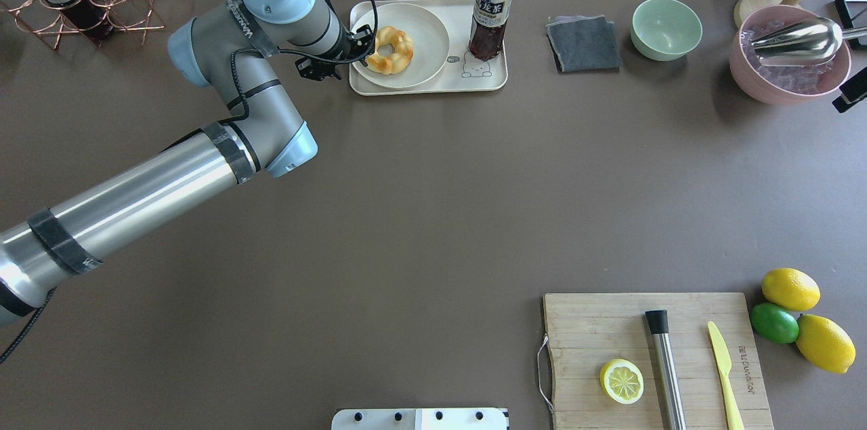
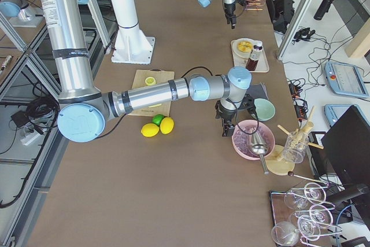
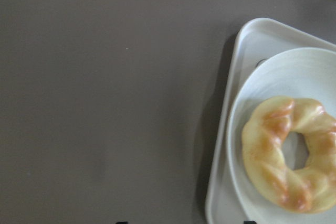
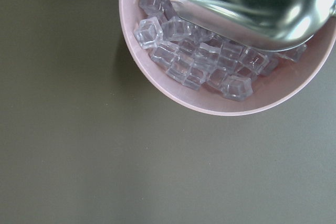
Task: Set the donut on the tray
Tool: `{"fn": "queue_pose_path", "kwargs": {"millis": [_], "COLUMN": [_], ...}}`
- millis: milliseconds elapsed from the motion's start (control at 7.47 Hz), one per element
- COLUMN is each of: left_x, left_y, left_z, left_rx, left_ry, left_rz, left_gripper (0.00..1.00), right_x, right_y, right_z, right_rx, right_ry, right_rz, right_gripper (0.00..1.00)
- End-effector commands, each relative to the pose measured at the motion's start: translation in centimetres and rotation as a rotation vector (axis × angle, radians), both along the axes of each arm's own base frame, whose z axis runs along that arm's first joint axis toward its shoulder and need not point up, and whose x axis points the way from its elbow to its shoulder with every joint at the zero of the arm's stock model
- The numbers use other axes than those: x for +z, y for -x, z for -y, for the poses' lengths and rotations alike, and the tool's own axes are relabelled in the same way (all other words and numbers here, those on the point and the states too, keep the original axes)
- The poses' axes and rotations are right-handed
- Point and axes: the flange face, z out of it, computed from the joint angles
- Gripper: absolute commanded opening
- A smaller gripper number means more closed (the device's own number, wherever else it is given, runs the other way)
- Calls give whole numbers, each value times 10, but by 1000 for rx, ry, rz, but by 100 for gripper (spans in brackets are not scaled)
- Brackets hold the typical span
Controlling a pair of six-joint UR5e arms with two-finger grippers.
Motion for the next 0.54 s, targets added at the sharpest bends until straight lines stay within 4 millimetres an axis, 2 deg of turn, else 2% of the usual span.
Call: {"fn": "queue_pose_path", "kwargs": {"millis": [0, 268, 401], "left_x": [83, 133, 155], "left_y": [122, 220, 278], "left_z": [-29, -41, -41], "left_rx": [109, 203, 241], "left_ry": [-70, -132, -169], "left_rz": [21, 97, 132], "left_gripper": [99, 99, 99], "right_x": [11, 15, 15], "right_y": [-4, -8, -9], "right_z": [-6, -9, -9], "right_rx": [5, 10, 13], "right_ry": [19, 26, 28], "right_rz": [-5, -6, -6], "right_gripper": [100, 100, 100]}}
